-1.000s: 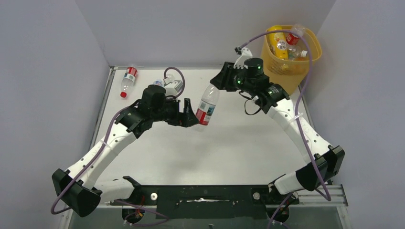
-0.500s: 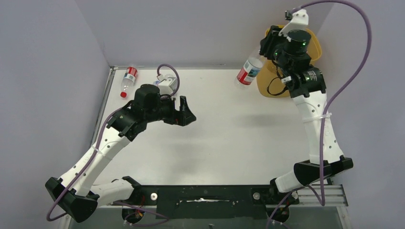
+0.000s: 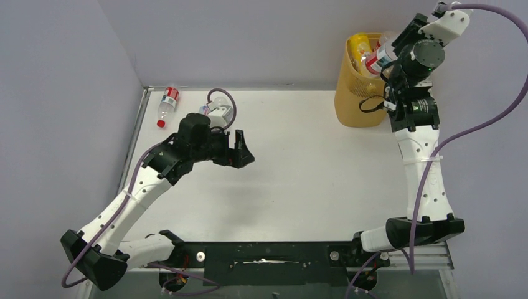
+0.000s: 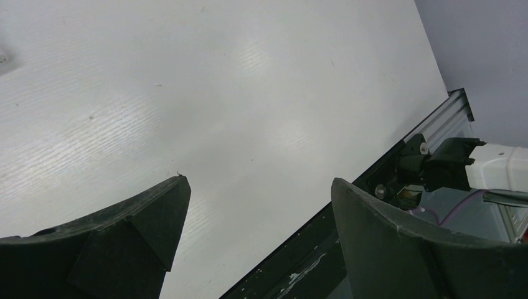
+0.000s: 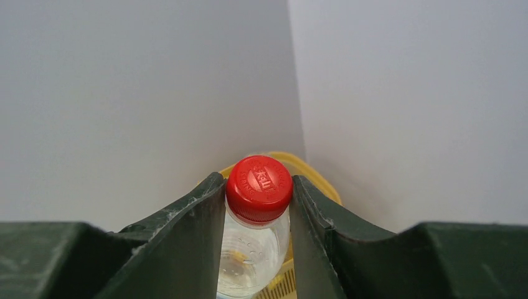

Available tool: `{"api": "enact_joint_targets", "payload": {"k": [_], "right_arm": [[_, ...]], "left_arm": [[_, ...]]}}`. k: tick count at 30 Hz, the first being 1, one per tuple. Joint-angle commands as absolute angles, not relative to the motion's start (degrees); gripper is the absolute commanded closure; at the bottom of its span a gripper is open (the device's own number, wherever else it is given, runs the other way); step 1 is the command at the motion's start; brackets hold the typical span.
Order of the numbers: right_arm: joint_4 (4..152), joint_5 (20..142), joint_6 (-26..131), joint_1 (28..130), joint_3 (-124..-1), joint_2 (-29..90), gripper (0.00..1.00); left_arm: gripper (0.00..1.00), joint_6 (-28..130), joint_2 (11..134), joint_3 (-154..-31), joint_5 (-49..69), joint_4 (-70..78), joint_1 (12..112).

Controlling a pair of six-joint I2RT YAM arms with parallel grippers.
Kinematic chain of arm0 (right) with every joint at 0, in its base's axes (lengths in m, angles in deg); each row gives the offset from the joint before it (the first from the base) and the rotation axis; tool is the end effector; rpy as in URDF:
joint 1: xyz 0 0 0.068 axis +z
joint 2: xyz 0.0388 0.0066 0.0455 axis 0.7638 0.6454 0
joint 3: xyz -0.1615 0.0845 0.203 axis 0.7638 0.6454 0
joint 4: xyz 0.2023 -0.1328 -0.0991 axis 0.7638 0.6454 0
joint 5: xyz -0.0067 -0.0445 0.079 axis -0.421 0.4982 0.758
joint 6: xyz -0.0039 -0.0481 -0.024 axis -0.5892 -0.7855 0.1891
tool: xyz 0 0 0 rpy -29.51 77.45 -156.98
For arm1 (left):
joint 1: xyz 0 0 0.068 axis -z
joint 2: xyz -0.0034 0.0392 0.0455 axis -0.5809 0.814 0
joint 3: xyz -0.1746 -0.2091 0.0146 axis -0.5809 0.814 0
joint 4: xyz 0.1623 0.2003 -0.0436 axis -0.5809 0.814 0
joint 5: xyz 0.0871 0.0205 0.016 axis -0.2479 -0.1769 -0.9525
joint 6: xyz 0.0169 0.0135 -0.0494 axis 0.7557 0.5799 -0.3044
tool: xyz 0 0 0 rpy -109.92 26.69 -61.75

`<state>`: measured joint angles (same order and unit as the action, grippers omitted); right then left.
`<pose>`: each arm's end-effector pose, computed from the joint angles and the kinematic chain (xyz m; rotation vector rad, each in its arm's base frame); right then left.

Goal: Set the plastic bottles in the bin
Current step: Place the plastic bottle in the trash bin.

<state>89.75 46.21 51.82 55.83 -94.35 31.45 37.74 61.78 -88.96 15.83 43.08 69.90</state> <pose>0.2786 0.0133 0.5615 0.3975 1.2972 -0.1342 0.1928 -0.1424 0.3672 0.3379 2.2404 -0.8380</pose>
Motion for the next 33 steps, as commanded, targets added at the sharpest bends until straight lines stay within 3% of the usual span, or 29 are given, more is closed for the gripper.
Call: {"api": "enact_joint_targets", "payload": {"k": [1,10,21,33], "right_arm": [[70.66,34.16,45.84,54.8,-89.82,29.43,0.85],[43.1,20.06,31.68,54.06,-80.72,34.04,0.79],[32.13,15.38,23.05,52.86,-83.96,45.26,0.78],[31.32,12.35,24.65,52.77,-77.78,49.0,0.64]], "left_arm": [[0.15,39.3,61.1,-88.56,16.02,41.79,69.52],[0.15,39.65,59.64,-85.36,17.26,40.67,69.08],[0.15,42.01,59.98,-83.63,20.59,39.77,67.75],[0.15,41.99,61.14,-81.91,24.36,37.65,66.17]]}}
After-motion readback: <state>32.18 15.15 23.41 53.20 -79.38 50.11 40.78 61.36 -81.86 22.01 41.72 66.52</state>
